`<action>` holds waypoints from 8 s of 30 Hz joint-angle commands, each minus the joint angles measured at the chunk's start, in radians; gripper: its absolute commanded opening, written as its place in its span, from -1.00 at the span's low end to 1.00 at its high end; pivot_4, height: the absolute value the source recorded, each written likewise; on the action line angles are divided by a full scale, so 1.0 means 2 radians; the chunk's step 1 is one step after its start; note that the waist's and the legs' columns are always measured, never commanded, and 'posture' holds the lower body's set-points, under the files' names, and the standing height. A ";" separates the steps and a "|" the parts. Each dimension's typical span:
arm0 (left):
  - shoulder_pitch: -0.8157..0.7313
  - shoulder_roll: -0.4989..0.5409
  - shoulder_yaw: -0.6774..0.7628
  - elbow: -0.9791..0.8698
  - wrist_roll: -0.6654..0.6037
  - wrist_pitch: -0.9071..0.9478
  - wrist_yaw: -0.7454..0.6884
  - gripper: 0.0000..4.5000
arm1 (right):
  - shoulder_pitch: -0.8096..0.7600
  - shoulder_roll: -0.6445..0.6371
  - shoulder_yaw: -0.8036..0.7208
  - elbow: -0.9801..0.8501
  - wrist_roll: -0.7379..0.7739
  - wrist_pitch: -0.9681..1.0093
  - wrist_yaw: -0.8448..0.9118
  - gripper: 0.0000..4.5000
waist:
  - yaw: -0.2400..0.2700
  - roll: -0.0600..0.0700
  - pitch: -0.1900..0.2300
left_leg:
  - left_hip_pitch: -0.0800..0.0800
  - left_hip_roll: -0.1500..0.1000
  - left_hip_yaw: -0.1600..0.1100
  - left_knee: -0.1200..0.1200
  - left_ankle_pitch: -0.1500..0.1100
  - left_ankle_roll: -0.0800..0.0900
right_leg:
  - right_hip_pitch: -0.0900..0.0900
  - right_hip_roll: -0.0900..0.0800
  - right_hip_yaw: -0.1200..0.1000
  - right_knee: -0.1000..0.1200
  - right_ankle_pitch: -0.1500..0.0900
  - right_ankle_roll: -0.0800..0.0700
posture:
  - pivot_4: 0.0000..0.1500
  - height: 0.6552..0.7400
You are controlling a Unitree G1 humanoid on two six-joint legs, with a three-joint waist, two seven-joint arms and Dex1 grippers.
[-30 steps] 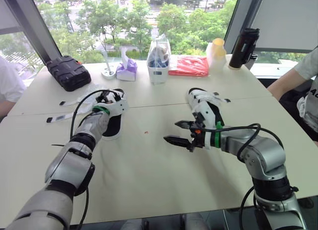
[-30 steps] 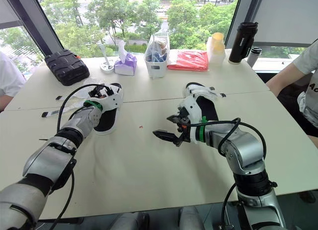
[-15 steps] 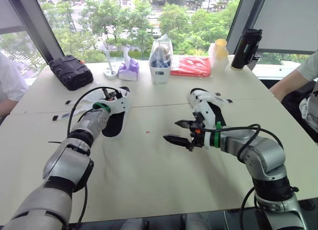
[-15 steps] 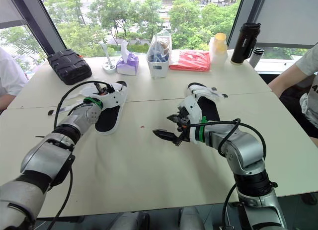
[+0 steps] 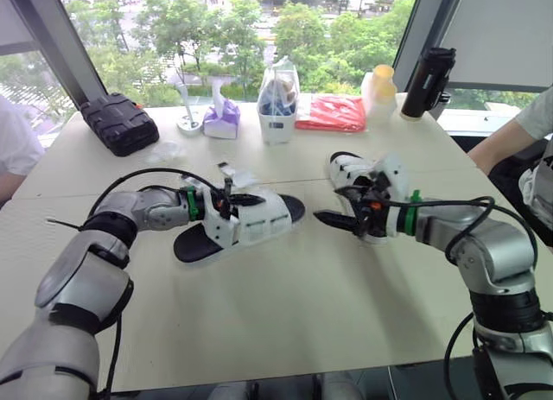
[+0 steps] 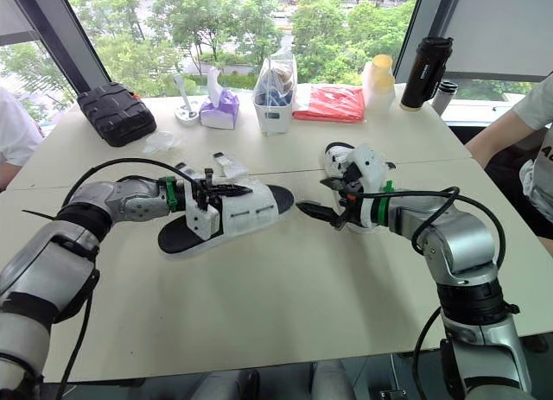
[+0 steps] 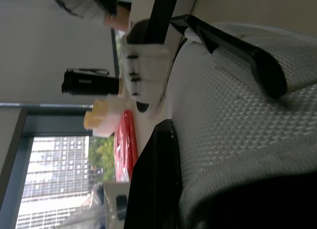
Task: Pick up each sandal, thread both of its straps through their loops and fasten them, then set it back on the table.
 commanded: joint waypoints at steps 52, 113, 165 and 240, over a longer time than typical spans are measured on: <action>-0.080 0.076 0.092 0.335 0.064 -0.125 0.021 0.99 | 0.021 -0.061 0.081 -0.012 -0.029 -0.104 0.046 1.00 | 0.001 -0.001 -0.001 | 0.000 0.000 0.000 0.002 -0.001 0.003 | 0.001 0.000 -0.001 0.002 0.000 0.001 | 1.00 1.00; -0.147 -0.126 0.607 0.427 -0.464 0.361 -0.215 1.00 | 0.008 0.114 0.222 0.283 -0.199 -0.474 0.223 -0.98 | -0.018 -0.002 -0.001 | 0.005 0.000 -0.001 0.008 -0.002 0.004 | 0.004 0.001 0.000 0.008 0.000 0.002 | 1.00 1.00; 0.189 -0.204 0.611 -0.411 -0.887 1.330 0.019 1.00 | 0.005 0.122 0.229 0.297 -0.231 -0.505 0.218 -0.98 | -0.017 -0.002 -0.002 | 0.012 0.001 -0.002 0.005 -0.001 0.001 | 0.010 0.002 0.001 0.007 0.001 0.000 | 1.00 1.00; 0.354 0.077 0.146 -0.456 -0.635 0.059 -0.769 -0.57 | -0.021 0.108 0.247 0.349 -0.248 -0.549 0.248 -1.00 | -0.013 -0.002 -0.001 | 0.013 0.005 -0.001 -0.003 -0.001 0.002 | 0.010 0.003 0.001 -0.001 0.001 0.000 | 1.00 1.00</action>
